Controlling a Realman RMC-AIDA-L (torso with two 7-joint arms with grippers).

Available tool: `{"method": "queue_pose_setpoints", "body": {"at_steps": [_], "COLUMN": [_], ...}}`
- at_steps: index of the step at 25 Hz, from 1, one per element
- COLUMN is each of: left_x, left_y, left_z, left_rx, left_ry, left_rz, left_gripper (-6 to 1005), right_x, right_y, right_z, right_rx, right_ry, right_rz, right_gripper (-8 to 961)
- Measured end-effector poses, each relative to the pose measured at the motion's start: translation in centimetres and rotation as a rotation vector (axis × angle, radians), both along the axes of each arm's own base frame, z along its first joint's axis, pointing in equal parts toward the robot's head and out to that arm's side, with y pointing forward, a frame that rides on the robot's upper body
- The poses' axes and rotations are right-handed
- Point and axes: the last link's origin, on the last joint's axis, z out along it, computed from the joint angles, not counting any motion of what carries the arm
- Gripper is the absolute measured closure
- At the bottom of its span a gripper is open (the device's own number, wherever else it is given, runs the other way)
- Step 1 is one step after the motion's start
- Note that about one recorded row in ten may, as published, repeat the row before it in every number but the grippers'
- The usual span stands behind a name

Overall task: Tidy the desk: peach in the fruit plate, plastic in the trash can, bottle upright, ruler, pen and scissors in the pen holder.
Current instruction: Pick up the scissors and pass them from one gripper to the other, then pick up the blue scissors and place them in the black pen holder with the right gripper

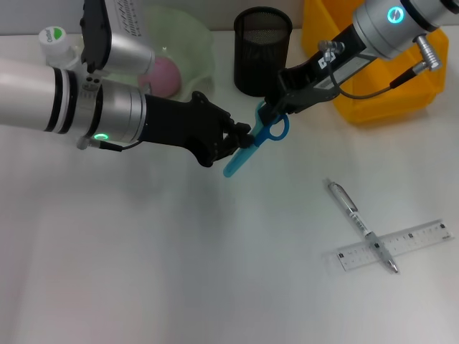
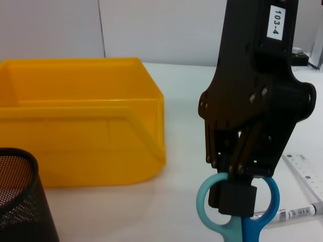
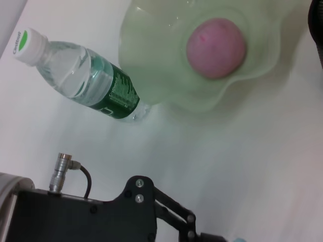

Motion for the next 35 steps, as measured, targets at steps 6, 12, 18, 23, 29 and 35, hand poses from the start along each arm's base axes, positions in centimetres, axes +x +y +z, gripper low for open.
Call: {"method": "queue_pose_setpoints", "body": {"at_steps": [6,12,18,23,29,35], "left_x": [-0.8,-2.1,-3.5,-5.2,-6.7,-8.7], "left_y": [-0.3,-1.2,-2.5,-5.5,-6.9,-8.5], "left_z": [0.6,1.0,1.4,2.5,2.7,1.6], "left_rx": [0.016,0.032,0.030,0.037,0.090,0.153], "left_ry": [-0.016,-0.055,-0.104,-0.253,-0.355,-0.421], "left_rz": [0.017,0.060,0.095,0.050,0.068,0.105], "left_gripper": [892,747,596,451,247,190], "right_x": [0.2,1.1,1.3,0.8,-0.9,-2.3], "right_y": [0.1,0.3,0.4,0.7,1.0,1.4], "right_z": [0.3,1.7,3.1,4.9,7.0,8.0], "right_rx": [0.001,0.004,0.009,0.013,0.026,0.036], "right_ry": [-0.005,-0.023,-0.037,-0.045,-0.045,-0.060], "right_rz": [0.011,0.031,0.049,0.076,0.125,0.163], "right_gripper": [870,870,870,870,870,870]}}
